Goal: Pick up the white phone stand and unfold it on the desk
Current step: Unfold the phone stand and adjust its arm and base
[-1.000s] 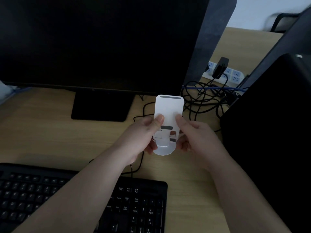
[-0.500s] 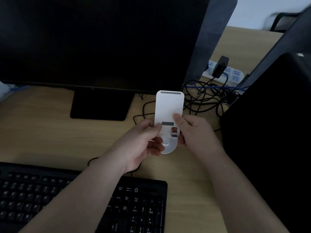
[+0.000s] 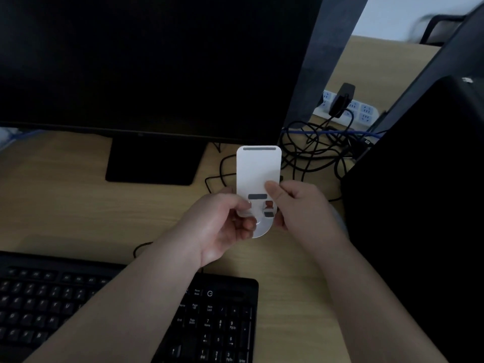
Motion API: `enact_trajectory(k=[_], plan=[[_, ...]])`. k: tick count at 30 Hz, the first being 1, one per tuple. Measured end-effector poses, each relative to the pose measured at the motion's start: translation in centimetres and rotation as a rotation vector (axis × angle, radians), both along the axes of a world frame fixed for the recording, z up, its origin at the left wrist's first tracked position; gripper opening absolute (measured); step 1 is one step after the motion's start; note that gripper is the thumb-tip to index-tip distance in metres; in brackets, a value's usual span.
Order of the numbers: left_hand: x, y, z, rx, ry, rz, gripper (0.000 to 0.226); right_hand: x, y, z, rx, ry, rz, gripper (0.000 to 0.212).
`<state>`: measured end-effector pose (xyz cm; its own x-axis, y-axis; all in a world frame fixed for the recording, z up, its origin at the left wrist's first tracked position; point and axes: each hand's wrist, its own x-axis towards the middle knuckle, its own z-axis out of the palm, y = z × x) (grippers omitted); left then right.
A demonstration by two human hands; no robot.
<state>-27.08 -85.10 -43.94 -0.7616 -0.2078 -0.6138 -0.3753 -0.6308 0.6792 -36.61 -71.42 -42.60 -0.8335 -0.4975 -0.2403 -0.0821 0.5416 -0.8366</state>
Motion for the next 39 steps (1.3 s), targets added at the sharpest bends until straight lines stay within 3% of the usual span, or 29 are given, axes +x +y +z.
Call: enact_trajectory(k=[4, 7, 13, 16, 23, 26, 29, 35, 39], plan=[[0.2, 0.2, 0.0, -0.069, 0.012, -0.022, 0.027, -0.2, -0.3, -0.4, -0.028, -0.018, -0.035, 0.042], [1.0, -0.4, -0.1, -0.23, 0.022, -0.103, 0.017, -0.4, -0.5, -0.5, -0.061, -0.025, -0.046, 0.045], [1.2, -2.6, 0.7, -0.978, 0.083, -0.196, 0.012, 0.4, -0.7, -1.0, -0.136, -0.054, -0.031, 0.036], [0.4, -3.4, 1.2, -1.202, 0.112, -0.184, 0.015, 1.1, -0.6, -1.2, -0.177, -0.041, -0.023, 0.025], [0.8, -3.4, 0.7, -1.097, 0.127, -0.14, 0.016, 1.2, -0.9, -0.7, -0.164, -0.038, 0.03, 0.022], [1.2, -2.1, 0.2, -1.071, 0.137, -0.06, 0.019, 0.0, -0.5, -0.2, -0.139, -0.02, 0.104, 0.037], [1.3, -1.6, -0.1, -1.06, 0.129, -0.015, 0.02, 0.0, -0.5, -0.1, -0.117, -0.006, 0.106, 0.034], [0.5, -4.1, 1.3, -1.089, 0.115, -0.169, 0.017, 3.1, -1.4, -1.9, -0.195, 0.027, -0.075, 0.027], [0.8, -4.0, 0.8, -1.075, 0.115, -0.166, 0.016, 3.3, -1.3, -2.0, -0.195, 0.04, -0.065, 0.026]])
